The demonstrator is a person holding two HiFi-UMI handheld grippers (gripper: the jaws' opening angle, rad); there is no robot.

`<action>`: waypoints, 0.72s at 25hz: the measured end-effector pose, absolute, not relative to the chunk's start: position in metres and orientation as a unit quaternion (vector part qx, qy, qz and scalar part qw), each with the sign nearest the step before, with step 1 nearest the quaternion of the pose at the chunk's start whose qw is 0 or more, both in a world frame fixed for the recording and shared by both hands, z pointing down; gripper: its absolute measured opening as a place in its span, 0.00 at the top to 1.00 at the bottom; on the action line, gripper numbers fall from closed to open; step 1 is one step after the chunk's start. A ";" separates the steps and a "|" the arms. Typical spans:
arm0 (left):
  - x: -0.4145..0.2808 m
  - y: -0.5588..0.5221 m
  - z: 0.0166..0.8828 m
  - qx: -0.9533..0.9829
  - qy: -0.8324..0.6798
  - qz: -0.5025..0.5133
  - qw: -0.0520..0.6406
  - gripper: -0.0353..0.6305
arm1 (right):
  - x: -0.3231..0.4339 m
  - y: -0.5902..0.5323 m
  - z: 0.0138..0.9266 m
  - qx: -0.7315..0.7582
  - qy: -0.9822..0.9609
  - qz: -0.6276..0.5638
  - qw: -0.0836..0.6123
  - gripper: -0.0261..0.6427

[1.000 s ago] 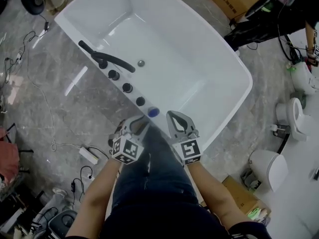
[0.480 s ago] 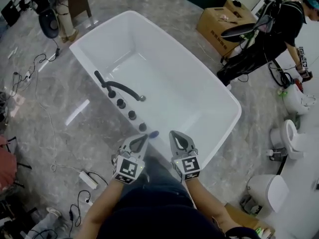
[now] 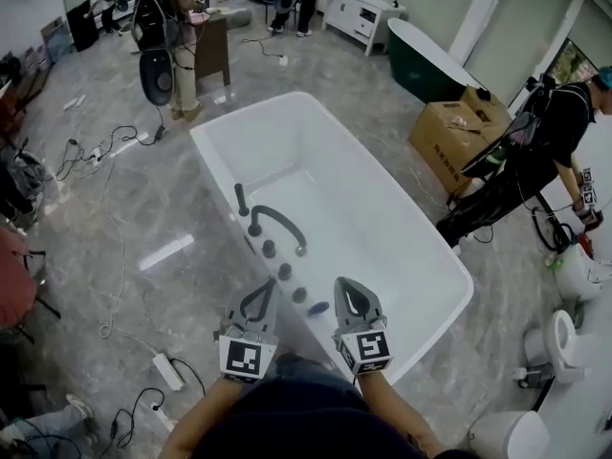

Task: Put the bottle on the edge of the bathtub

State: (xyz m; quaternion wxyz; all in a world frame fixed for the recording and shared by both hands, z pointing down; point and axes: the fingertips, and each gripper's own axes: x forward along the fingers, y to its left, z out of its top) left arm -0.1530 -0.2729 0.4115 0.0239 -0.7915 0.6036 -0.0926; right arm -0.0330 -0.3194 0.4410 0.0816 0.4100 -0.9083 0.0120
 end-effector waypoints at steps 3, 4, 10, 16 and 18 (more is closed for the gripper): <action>-0.187 -0.261 0.385 -0.750 0.656 -0.075 0.042 0.94 | -0.065 -0.323 0.417 0.374 -0.925 -0.011 0.060 0.94; -0.199 -0.255 0.378 -0.735 0.673 -0.070 0.046 0.94 | -0.075 -0.323 0.411 0.362 -0.930 -0.020 0.054 0.94; -0.278 -0.205 0.338 -0.642 0.760 -0.067 0.067 0.94 | -0.166 -0.304 0.351 0.261 -0.963 -0.067 0.002 0.94; -0.337 -0.141 0.323 -0.557 0.825 -0.073 0.061 0.94 | -0.237 -0.258 0.304 0.168 -0.981 -0.087 -0.031 0.94; -0.350 -0.116 0.317 -0.538 0.836 -0.081 0.070 0.94 | -0.252 -0.237 0.296 0.150 -0.984 -0.090 -0.039 0.94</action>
